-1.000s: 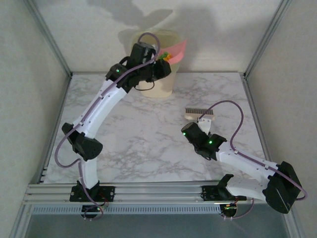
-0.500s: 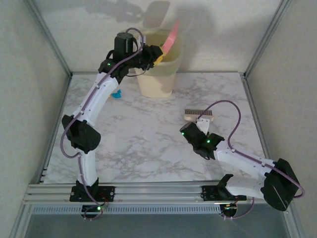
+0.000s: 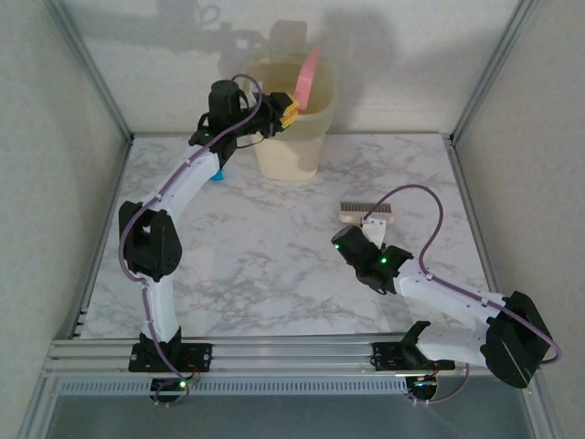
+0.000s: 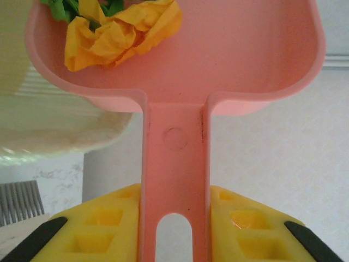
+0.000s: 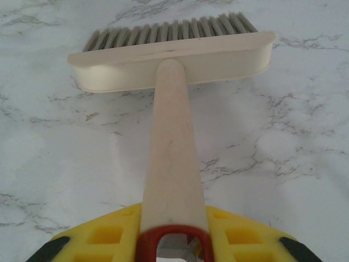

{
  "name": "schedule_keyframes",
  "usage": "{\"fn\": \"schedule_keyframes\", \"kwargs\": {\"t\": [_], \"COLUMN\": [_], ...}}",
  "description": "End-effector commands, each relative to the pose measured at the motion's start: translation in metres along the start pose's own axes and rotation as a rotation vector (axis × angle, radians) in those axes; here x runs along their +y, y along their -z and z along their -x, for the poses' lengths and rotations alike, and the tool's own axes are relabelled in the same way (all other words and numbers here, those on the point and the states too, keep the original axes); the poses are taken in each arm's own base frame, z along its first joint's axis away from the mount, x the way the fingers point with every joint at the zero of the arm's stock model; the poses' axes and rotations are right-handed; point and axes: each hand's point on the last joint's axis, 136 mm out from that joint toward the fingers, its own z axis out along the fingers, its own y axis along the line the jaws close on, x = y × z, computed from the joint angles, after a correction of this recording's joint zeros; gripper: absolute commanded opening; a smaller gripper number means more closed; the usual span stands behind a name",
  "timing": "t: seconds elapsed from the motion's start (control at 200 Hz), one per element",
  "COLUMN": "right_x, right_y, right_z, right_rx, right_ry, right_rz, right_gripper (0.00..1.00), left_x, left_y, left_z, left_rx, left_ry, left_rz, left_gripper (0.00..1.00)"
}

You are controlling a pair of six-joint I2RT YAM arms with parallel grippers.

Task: Sweep away the paper scraps from the table

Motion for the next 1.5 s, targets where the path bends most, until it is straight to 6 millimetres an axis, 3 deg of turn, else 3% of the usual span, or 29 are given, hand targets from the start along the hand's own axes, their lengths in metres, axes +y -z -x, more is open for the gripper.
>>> {"fn": "schedule_keyframes", "kwargs": {"t": [0.0,0.35,0.676,0.886,1.046,1.237,1.307,1.492], "right_x": [0.006,0.008,0.01,0.01,0.011,0.009,0.008,0.006], "right_y": [0.002,-0.001,-0.002,-0.003,-0.002,0.0,0.001,0.004], "right_z": [0.013,0.012,0.012,0.012,0.012,0.013,0.014,0.015], "right_rx": [-0.03,-0.021,-0.014,-0.012,-0.014,-0.023,-0.029,-0.043], "right_ry": [-0.012,-0.001,0.008,0.012,0.009,0.0,-0.006,-0.017], "right_rz": [0.005,-0.002,-0.001,-0.002,0.001,0.007,0.012,0.021], "right_gripper": [0.0,0.0,0.0,0.0,0.0,0.0,0.0,0.0], "left_x": [-0.068,-0.066,-0.07,-0.083,-0.086,-0.073,-0.076,-0.059], "left_y": [0.028,0.056,0.065,0.073,0.065,0.059,0.06,0.064], "left_z": [-0.015,0.004,0.0,-0.01,-0.017,-0.024,-0.033,-0.061], "left_rx": [0.017,-0.038,-0.042,-0.039,-0.068,-0.123,-0.128,-0.188], "left_ry": [-0.069,0.023,0.042,0.036,-0.072,-0.273,-0.339,-0.567], "left_rz": [-0.212,-0.382,-0.465,-0.507,-0.396,-0.176,-0.121,0.086], "left_gripper": [0.0,0.0,0.0,0.0,0.0,0.0,0.0,0.0]}}
